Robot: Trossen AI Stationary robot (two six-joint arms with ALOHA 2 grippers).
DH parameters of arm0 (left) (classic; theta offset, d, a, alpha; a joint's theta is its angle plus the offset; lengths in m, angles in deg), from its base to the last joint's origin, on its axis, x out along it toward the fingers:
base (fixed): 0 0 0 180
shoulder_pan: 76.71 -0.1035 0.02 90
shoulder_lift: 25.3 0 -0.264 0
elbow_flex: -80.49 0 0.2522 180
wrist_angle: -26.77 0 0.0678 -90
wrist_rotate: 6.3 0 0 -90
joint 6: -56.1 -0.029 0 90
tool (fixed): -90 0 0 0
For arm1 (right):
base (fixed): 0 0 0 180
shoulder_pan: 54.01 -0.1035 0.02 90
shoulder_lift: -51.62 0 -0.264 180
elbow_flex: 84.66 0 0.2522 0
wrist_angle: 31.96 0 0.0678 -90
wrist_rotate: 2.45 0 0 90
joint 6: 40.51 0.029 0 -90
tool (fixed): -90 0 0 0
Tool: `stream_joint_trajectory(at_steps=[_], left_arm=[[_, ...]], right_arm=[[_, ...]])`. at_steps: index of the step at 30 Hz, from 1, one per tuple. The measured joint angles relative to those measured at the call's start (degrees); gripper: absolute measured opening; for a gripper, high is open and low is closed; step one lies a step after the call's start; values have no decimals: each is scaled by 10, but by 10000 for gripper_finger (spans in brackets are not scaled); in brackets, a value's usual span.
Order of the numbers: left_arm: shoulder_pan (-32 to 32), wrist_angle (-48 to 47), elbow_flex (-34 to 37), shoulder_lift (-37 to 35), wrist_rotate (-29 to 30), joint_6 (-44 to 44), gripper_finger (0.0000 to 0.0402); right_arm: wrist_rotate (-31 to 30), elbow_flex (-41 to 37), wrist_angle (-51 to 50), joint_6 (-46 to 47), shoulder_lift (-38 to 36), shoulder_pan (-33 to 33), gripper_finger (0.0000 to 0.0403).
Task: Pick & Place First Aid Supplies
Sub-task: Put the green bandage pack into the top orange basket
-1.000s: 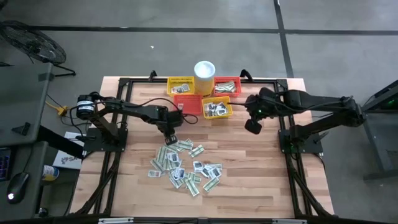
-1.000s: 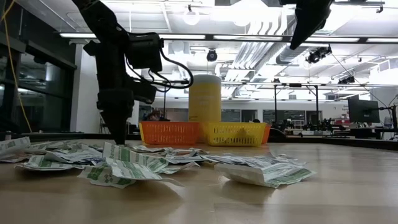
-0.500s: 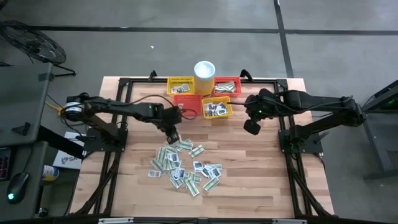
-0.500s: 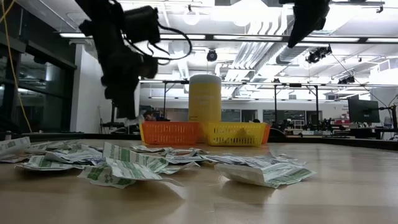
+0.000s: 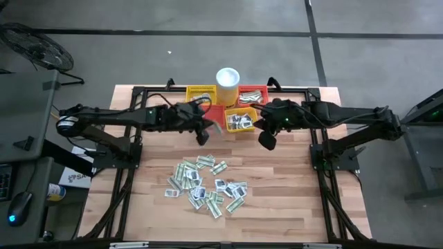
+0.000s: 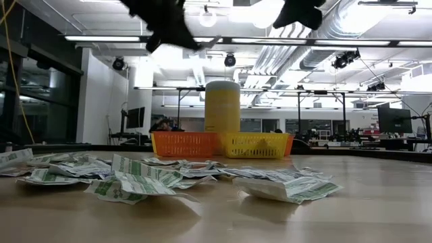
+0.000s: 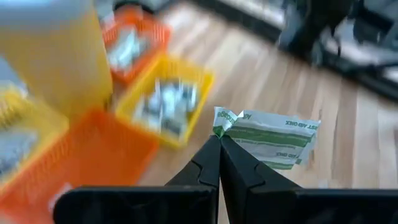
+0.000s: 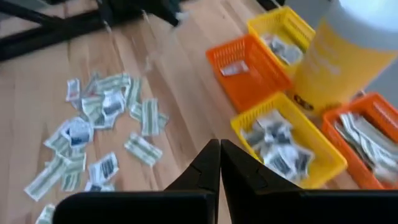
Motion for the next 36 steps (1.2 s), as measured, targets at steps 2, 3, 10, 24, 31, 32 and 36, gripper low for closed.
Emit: stream_joint_trajectory(at_steps=[2,3,10,24,31,32,36], left_arm=[[5,26,-15,0,26,-20,0],[9,48,-22,0,37,-30,0],[14,115,-43,-1,123,-52,0],[14,140,-47,-1,142,-67,0],[14,138,-47,-1,133,-67,0],[14,138,-47,-1,133,-67,0],[14,137,-47,-1,130,-65,0]], right_arm=[[-1,0,28,-6,6,0,8],[-1,0,40,-10,7,0,9],[4,0,146,-35,40,0,68],[-42,0,311,-51,104,1,201],[-68,-1,339,-50,106,1,185],[-72,-1,338,-50,105,1,180],[-74,-1,341,-52,99,1,154]])
